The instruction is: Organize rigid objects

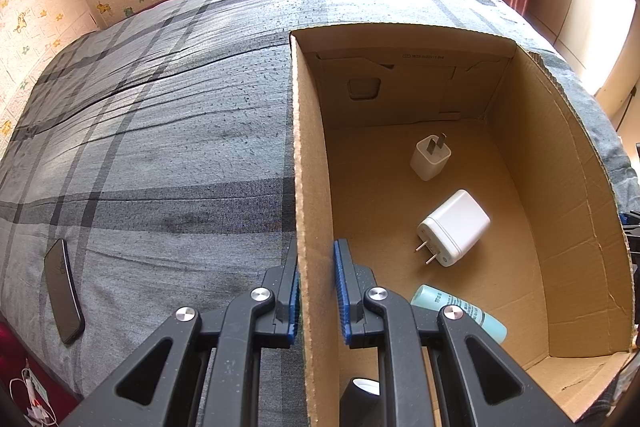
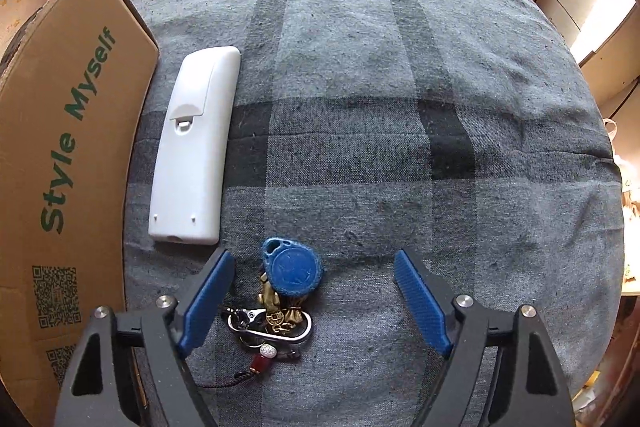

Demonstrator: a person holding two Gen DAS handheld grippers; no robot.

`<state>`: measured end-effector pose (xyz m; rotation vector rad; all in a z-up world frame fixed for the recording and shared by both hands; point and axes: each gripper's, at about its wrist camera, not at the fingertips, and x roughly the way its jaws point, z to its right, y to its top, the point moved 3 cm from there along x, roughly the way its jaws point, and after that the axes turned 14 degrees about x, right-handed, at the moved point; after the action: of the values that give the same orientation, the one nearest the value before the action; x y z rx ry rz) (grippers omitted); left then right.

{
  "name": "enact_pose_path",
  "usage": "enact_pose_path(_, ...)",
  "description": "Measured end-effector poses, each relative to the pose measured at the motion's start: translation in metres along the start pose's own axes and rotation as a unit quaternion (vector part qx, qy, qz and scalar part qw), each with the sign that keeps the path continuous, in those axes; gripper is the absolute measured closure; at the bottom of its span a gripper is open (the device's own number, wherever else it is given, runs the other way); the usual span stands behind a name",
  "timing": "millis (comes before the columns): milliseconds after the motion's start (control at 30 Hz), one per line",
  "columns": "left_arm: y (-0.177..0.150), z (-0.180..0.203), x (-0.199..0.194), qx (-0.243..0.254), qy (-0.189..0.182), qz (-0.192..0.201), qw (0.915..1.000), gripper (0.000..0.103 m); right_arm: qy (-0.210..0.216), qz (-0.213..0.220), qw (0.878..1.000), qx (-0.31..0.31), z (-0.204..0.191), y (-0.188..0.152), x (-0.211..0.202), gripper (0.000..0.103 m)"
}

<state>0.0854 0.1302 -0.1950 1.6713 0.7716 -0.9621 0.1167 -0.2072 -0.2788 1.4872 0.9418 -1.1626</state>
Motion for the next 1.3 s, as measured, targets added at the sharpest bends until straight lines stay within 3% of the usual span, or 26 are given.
enact_pose_path(100, 0.001, -0.001, 0.0, -0.001, 0.0, 0.0, 1.0, 0.086, 0.003, 0.0, 1.0, -0.002, -0.002, 0.001, 0.0, 0.044)
enact_pose_path(167, 0.001, -0.001, 0.0, 0.0, 0.0, -0.001, 1.0, 0.086, 0.006, 0.0, 1.0, -0.005, -0.003, 0.001, -0.003, 0.068)
enact_pose_path(200, 0.001, -0.001, 0.0, -0.001, 0.0, -0.001, 1.0, 0.086, 0.005, 0.002, 1.0, -0.007, -0.007, 0.001, -0.004, 0.074)
enact_pose_path(867, 0.002, -0.001, 0.001, 0.0, 0.0, -0.001, 1.0, 0.086, 0.013, 0.026, 0.999, -0.022, -0.021, 0.005, -0.052, 0.074)
enact_pose_path(1300, 0.002, 0.001, 0.001, 0.001, 0.002, -0.001, 1.0, 0.086, 0.04, 0.059, 0.995, -0.07, -0.064, 0.013, -0.111, 0.074)
